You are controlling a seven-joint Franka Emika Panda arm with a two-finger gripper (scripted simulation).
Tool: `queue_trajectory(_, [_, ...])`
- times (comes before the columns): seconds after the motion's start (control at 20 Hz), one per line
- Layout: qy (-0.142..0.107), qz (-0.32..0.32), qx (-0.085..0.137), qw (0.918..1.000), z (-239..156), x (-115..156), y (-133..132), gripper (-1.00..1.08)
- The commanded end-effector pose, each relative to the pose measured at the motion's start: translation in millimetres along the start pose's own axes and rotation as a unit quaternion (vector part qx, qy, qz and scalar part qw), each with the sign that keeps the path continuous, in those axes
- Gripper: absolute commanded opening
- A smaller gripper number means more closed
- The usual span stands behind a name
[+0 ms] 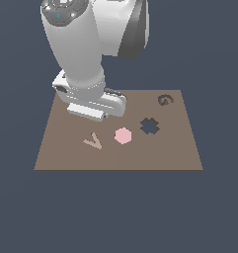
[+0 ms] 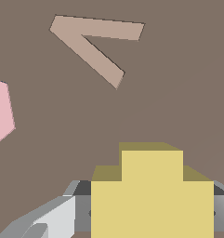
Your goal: Insert a designated object into the corresponding slot on a board.
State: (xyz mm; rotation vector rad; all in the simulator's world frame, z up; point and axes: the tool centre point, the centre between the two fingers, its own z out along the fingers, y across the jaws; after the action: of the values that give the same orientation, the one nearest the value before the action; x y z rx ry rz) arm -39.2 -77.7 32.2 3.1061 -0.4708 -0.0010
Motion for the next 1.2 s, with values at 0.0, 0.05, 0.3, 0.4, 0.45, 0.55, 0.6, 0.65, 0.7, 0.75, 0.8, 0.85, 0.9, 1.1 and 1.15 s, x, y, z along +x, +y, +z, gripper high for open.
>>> queue_trajectory(0.0, [0.0,0.017,0.0,0.9999,-0.8,-4.3,-12.5,-1.0])
queue_trajectory(0.05, [0.0,0.025,0.0,0.9997,-1.1,-6.1,-18.1,-1.0])
queue_trajectory(0.3, [0.0,0.07,0.0,0.9976,-2.6,-14.7,-51.0,-1.0])
queue_trajectory(0.4, [0.0,0.091,0.0,0.9959,-3.3,-17.5,-66.7,-1.0])
queue_trajectory(0.45, [0.0,0.102,0.0,0.9948,-3.7,-18.7,-75.0,-1.0])
queue_trajectory(0.55, [0.0,0.123,0.0,0.9924,-4.4,-20.5,-91.4,-1.0])
queue_trajectory(0.6, [0.0,0.133,0.0,0.9911,-4.8,-21.0,-99.2,-1.0])
queue_trajectory(0.65, [0.0,0.143,0.0,0.9897,-5.1,-21.4,-106.7,-1.0])
queue_trajectory(0.7, [0.0,0.152,0.0,0.9883,-5.4,-21.6,-113.9,-1.0])
queue_trajectory(0.75, [0.0,0.161,0.0,0.9869,-5.7,-21.6,-120.9,-1.0])
queue_trajectory(0.8, [0.0,0.17,0.0,0.9855,-6.0,-21.4,-127.5,-1.0])
queue_trajectory(0.85, [0.0,0.178,0.0,0.984,-6.3,-21.1,-133.8,-1.0])
queue_trajectory(0.9, [0.0,0.186,0.0,0.9826,-6.6,-20.7,-139.7,-1.0])
queue_trajectory(1.1, [0.0,0.212,0.0,0.9772,-7.5,-18.4,-160.3,-1.0])
queue_trajectory(1.15, [0.0,0.218,0.0,0.976,-7.6,-17.7,-164.6,-1.0])
